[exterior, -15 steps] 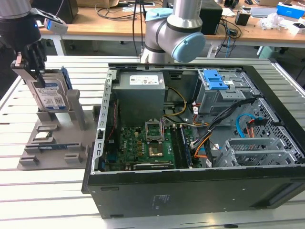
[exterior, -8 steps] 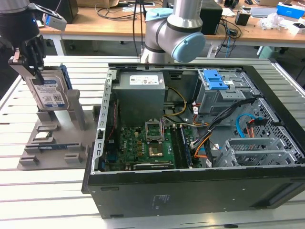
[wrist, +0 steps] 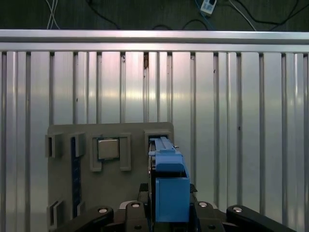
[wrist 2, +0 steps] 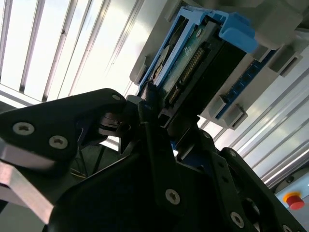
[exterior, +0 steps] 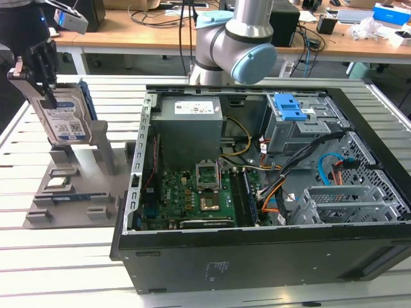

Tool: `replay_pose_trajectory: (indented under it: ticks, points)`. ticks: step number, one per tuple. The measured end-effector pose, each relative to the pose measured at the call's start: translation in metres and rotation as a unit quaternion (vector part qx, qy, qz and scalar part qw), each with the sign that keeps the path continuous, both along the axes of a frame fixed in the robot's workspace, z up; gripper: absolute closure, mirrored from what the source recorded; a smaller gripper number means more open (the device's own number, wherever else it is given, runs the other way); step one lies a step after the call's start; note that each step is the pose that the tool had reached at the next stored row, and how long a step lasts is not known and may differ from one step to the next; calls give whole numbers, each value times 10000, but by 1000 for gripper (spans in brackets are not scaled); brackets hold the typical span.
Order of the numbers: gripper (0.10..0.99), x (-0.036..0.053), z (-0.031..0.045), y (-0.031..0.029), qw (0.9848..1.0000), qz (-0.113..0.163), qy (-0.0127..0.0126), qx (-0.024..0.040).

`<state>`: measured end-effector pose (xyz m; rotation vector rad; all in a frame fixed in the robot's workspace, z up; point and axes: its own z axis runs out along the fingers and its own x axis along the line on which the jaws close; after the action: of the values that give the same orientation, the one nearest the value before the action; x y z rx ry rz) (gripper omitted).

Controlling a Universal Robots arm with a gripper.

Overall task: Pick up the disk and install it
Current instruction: 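Pick up the disk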

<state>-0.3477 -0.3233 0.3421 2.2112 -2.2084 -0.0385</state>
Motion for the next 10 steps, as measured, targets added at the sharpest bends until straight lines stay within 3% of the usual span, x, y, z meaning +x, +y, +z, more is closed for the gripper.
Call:
replay_pose_trajectory:
  ticks: [7,10]
  points:
    - [722,0,132,1,10000,0,0,0]
    - [722,0,234,2,10000,0,0,0]
